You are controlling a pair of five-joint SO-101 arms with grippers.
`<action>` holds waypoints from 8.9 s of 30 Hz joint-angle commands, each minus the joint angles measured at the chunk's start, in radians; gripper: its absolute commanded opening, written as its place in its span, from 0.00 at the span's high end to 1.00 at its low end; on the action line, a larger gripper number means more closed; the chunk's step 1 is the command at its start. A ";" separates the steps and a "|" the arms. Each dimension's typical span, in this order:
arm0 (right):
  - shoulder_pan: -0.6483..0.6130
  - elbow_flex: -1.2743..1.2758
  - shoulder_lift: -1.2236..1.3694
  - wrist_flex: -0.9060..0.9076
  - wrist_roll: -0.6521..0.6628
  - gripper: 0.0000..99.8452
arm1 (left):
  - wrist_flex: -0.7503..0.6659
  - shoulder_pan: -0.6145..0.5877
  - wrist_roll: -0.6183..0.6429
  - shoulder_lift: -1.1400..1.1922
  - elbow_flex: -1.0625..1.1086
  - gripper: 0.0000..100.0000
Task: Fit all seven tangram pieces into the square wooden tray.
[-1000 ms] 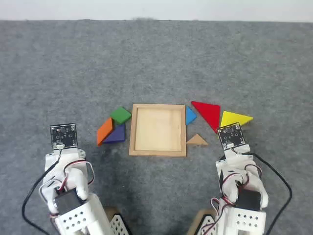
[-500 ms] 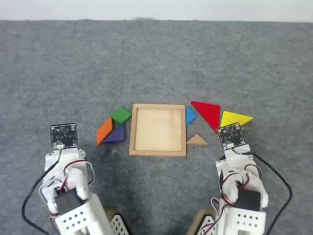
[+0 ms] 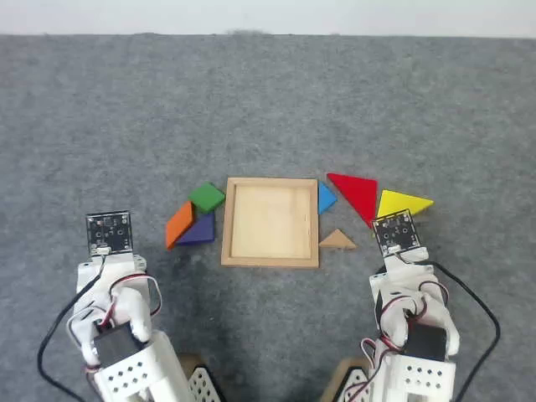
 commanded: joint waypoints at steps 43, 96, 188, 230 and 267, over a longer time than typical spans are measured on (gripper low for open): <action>-0.314 -1.386 1.682 -0.019 0.006 0.88 | 0.003 0.000 -0.011 -0.015 -0.008 0.98; -0.226 -1.617 2.241 -0.154 0.264 0.66 | 0.003 0.000 -0.011 -0.015 -0.008 0.98; -0.231 -1.286 1.943 -0.222 0.035 0.70 | 0.003 0.000 -0.011 -0.015 -0.008 0.98; -0.294 -1.363 2.081 -0.116 0.034 0.70 | 0.003 0.000 -0.011 -0.015 -0.008 0.98; -0.450 -1.231 1.678 -0.154 -0.267 0.90 | 0.003 0.000 -0.011 -0.015 -0.008 0.98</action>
